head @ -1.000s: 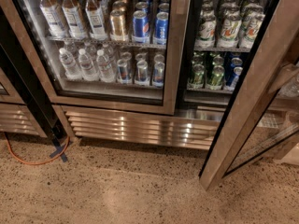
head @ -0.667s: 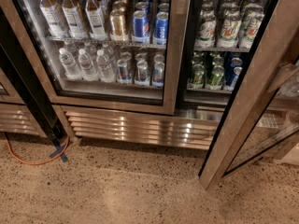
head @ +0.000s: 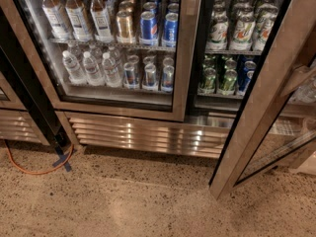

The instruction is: Open right fridge door

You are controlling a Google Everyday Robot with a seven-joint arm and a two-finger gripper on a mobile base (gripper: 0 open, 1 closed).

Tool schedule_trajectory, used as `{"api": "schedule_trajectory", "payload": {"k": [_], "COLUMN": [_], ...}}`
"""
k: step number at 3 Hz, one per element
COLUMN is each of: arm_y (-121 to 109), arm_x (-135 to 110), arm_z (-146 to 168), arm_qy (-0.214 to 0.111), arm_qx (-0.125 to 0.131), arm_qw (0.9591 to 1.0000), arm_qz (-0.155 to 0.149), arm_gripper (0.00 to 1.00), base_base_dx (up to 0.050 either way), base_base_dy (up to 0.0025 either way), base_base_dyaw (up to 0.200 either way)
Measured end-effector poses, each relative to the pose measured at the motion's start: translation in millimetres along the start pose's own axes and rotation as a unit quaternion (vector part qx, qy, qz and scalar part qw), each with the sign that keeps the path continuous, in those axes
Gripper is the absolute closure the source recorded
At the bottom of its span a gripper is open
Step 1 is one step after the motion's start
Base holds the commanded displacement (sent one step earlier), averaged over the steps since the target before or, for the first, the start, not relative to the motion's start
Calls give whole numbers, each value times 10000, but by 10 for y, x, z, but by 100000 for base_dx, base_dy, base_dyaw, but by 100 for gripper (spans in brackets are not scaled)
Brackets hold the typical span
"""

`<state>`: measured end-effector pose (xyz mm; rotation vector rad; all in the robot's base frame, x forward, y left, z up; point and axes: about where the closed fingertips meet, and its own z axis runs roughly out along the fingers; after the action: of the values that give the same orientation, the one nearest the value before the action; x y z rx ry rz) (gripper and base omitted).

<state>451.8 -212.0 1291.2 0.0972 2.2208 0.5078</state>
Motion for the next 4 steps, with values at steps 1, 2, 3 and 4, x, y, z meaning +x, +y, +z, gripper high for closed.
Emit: {"api": "schedule_trajectory", "payload": {"k": [1,2,3,4], "arm_y": [-274,-274,-274,-162], "arm_x": [-145,-145,-145,-125], "arm_z": [-241,-241,-241,-311], "arm_qy": [-437,-437,-437,-442], "arm_qx": [677,677,677,597], "arm_qw": [9960,9960,9960,9970], "arm_qz": [380,380,380,224], "arm_gripper": [0,0,0,0], "base_base_dx": [-4997,-4993,0,0], "base_base_dy": [-9,-17,0,0], "base_base_dyaw": [65,122,0,0]}}
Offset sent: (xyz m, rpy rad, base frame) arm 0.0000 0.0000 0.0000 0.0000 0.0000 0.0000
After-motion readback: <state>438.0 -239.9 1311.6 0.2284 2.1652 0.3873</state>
